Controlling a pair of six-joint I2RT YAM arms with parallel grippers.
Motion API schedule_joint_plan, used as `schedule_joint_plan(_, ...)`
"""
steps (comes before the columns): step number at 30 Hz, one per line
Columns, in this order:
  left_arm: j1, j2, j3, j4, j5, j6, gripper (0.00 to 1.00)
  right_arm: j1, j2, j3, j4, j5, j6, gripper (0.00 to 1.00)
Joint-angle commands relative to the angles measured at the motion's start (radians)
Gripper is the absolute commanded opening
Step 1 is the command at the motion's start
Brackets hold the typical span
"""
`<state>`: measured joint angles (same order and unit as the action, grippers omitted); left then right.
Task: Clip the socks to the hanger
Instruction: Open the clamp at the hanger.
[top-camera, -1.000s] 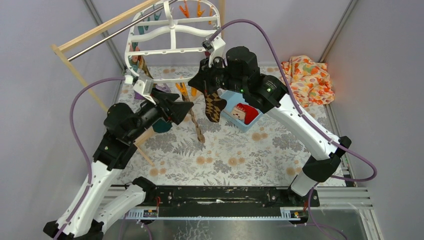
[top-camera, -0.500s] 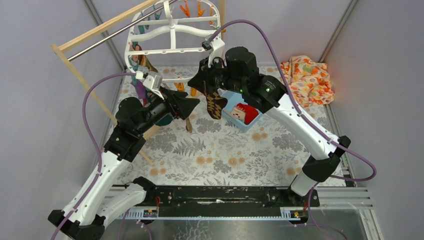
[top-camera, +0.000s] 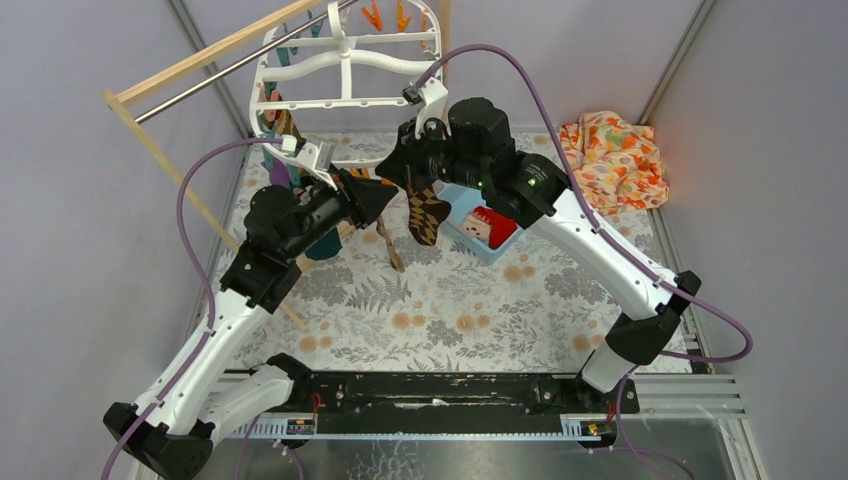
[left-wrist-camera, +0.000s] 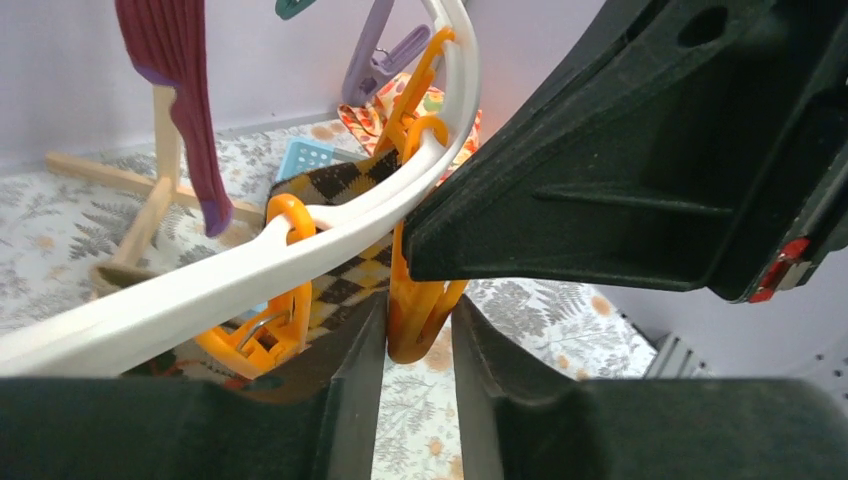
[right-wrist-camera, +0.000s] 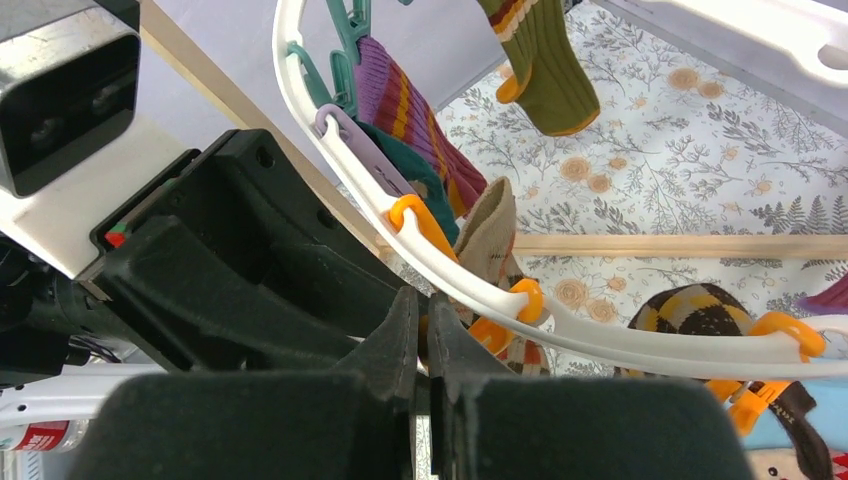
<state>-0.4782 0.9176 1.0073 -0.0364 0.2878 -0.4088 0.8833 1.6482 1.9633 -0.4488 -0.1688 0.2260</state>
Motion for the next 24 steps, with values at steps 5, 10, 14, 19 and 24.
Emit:
schedule_joint_plan(5, -0.01, -0.025, 0.013, 0.077, -0.006, 0.008, 0.19, -0.004, -0.055, -0.015, 0.041, -0.018, 0.029, 0.0)
schedule_joint_plan(10, -0.01, -0.034, 0.009, 0.076, -0.004, 0.014, 0.04, -0.005, -0.065, -0.039, 0.068, -0.036, 0.033, 0.03)
schedule_joint_plan(14, -0.01, -0.038, 0.008, 0.076, 0.011, 0.007, 0.0, -0.006, -0.089, -0.078, 0.098, -0.041, 0.03, 0.24)
schedule_joint_plan(19, -0.009, -0.051, 0.003, 0.077, 0.017, -0.008, 0.0, -0.004, -0.134, -0.143, 0.142, -0.028, 0.029, 0.47)
schedule_joint_plan(24, -0.009, -0.076, -0.005, 0.075, 0.016, -0.01, 0.0, -0.006, -0.205, -0.246, 0.207, -0.011, 0.036, 0.51)
